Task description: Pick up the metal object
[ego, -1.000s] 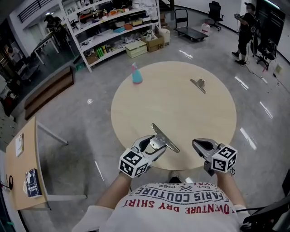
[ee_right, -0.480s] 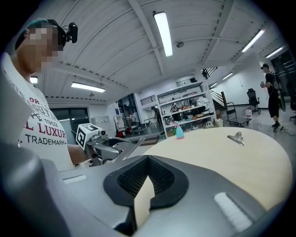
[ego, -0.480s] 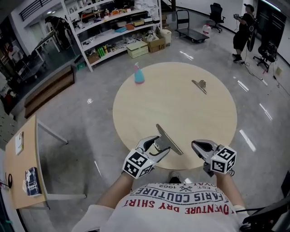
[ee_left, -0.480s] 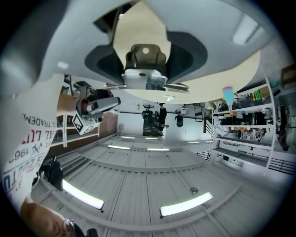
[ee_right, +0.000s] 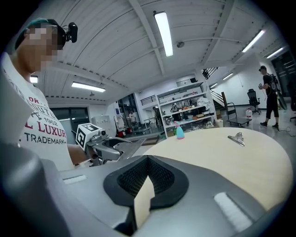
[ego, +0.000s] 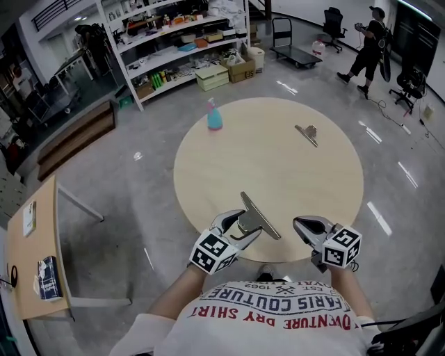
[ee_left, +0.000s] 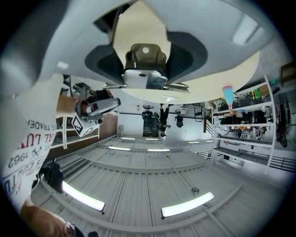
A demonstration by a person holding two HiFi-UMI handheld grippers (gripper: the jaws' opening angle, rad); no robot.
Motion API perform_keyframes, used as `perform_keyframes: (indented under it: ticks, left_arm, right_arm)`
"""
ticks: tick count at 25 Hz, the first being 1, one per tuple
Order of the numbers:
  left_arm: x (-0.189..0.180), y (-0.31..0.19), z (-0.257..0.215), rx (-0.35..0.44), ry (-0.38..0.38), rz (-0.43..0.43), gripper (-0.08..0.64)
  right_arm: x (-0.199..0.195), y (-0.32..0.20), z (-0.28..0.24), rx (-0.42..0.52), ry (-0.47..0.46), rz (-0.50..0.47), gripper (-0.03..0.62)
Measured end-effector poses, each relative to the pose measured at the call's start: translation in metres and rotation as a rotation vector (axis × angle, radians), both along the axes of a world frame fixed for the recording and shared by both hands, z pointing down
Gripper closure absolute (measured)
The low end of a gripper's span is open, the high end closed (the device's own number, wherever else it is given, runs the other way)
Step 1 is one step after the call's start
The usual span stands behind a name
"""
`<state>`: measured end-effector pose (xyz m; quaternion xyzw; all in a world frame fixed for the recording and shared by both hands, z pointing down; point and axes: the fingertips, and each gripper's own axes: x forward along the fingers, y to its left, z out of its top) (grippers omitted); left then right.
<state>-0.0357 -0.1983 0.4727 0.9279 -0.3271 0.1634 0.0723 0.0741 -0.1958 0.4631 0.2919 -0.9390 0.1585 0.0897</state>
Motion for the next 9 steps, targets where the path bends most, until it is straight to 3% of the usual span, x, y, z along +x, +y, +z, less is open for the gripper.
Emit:
perform_keyframes:
  ticks: [9]
  left_arm:
    - [0.0047,-0.0033,0.0068,-0.014,0.015,0.011,0.279]
  right_arm:
    - [0.0044,-0.0023,0.0054,-0.005,0.006,0.007,0.591]
